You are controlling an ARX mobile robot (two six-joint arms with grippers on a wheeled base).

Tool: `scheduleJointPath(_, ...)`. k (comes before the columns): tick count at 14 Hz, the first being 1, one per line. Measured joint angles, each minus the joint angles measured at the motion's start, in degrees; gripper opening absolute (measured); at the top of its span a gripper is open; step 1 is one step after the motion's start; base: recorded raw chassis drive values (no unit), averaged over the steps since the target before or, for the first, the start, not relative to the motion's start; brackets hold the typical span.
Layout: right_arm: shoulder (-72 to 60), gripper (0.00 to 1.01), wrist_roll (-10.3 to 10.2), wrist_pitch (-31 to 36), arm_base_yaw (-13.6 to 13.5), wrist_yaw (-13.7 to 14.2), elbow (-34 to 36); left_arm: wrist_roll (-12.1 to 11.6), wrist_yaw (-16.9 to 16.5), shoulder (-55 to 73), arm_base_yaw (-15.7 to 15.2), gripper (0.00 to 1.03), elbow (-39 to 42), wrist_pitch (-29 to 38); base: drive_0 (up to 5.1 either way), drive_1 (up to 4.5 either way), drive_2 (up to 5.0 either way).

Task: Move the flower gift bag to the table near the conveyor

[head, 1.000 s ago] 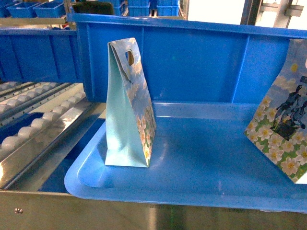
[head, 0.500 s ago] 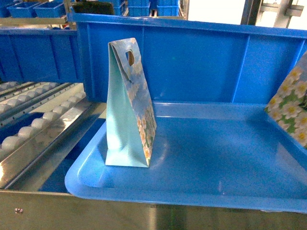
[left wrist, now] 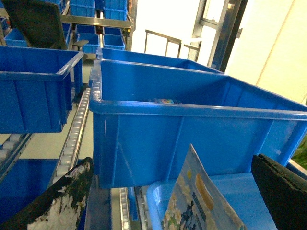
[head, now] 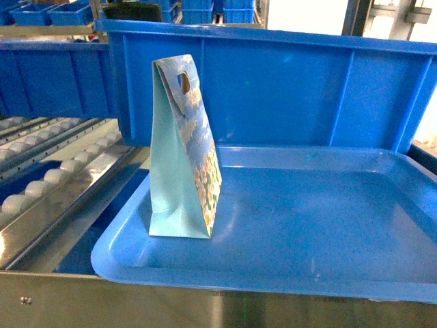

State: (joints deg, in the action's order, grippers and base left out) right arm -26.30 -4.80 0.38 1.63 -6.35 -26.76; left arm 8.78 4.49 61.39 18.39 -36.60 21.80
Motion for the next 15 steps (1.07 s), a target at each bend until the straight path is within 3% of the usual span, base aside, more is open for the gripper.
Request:
scheduleJointPath(2,5.0,0.02,-0.1,-2.5,3.3,-1.9,1.3,0.0,0.0,0.0,0.0,0.98,0.0,0.0,0.0,0.0,0.0)
scheduleJointPath(8,5.1,0.02,-0.1,-1.6,3.7,-0.9,1.5,0.0,0.0,0.1,0.3,0.98,0.0,0.0,0.0,0.0,0.0)
scheduleJointPath(9,5.1,0.02,-0.1,-1.6,3.7,-0.9,1.5,-0.1,4.8,3.6,5.2,0.98,-1.5,0.5,0.0,0.0,0.0)
scheduleJointPath(10,5.1,0.02,-0.1,-1.7,3.7,-0.9,1.5,-0.2,6.6,5.9,7.5,0.98,-2.5,0.5,0.0,0.0,0.0)
scheduleJointPath(13,5.1,0.02,-0.1,-1.6,3.7,-0.9,1.5,-0.7,11.5,11.9,11.3,0.98,-6.2,-1.4,0.0,0.0,0.0)
scheduleJointPath(15,5.1,0.02,-0.1,-1.6,3.7,-0.9,1.5,-0.9,12.3,15.8,13.0,0.98,-8.0,-5.7,0.0,0.0,0.0)
